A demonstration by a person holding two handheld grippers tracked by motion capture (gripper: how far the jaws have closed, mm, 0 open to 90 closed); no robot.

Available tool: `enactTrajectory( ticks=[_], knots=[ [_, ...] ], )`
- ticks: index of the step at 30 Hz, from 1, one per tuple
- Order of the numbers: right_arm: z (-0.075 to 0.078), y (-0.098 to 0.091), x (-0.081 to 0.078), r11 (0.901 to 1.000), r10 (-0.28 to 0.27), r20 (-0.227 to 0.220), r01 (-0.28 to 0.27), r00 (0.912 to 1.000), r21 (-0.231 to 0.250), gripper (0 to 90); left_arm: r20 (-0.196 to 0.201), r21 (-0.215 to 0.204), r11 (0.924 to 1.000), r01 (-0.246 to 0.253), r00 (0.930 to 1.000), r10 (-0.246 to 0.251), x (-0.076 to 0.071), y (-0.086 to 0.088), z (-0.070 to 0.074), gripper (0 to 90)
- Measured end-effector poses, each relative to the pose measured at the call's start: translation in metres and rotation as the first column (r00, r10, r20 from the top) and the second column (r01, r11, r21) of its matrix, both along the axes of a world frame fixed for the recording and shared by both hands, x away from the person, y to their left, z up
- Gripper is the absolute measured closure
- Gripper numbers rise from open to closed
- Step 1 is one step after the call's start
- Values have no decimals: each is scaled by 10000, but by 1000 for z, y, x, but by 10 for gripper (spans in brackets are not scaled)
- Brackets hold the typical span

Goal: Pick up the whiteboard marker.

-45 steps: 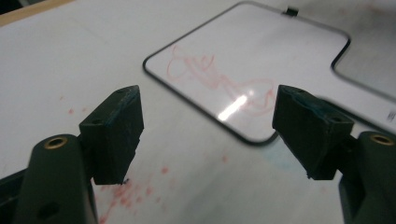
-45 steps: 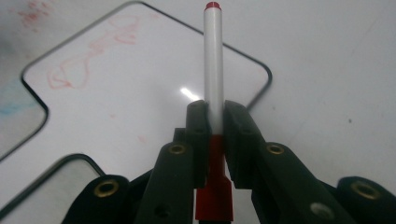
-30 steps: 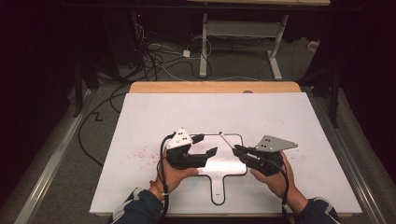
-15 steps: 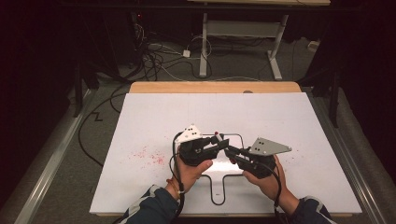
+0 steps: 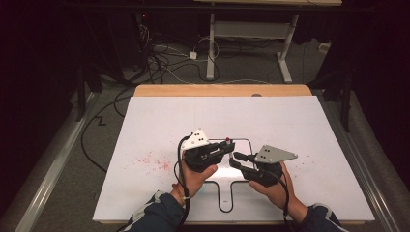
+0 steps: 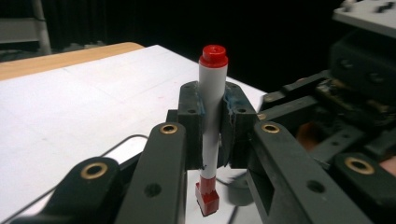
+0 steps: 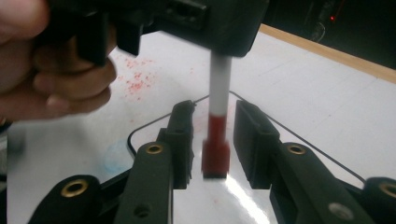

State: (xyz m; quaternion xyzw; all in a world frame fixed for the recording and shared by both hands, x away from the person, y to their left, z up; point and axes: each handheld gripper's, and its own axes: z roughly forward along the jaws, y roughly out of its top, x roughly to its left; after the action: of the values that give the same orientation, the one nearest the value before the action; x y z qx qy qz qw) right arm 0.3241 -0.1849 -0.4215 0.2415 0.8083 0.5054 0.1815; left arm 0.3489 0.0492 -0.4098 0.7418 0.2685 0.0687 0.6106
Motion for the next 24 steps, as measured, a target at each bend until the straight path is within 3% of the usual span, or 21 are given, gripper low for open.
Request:
enactTrajectory(
  ticks=[4,9,13,18,24],
  knots=[
    [1,-11,-5,9999,-70,328,74,9994,-128,496,183,299,9993,-233,9996,228,3,8,0,780],
    [0,-31,-11,9978,-365,853,410,9957,-517,384,567,855,9947,-564,9971,517,4,17,0,779],
    [0,-52,-13,9942,-929,864,971,9919,-460,344,822,1288,9876,-896,9935,794,7,27,-2,779],
    [-4,-77,-16,9865,-1530,808,1570,9849,-456,321,913,1458,9826,-1150,9906,1024,15,36,-5,779],
    [-8,-90,-17,9818,-1710,790,1765,9821,-697,312,1142,1676,9769,-1323,9869,1140,24,40,-8,780]
  ],
)
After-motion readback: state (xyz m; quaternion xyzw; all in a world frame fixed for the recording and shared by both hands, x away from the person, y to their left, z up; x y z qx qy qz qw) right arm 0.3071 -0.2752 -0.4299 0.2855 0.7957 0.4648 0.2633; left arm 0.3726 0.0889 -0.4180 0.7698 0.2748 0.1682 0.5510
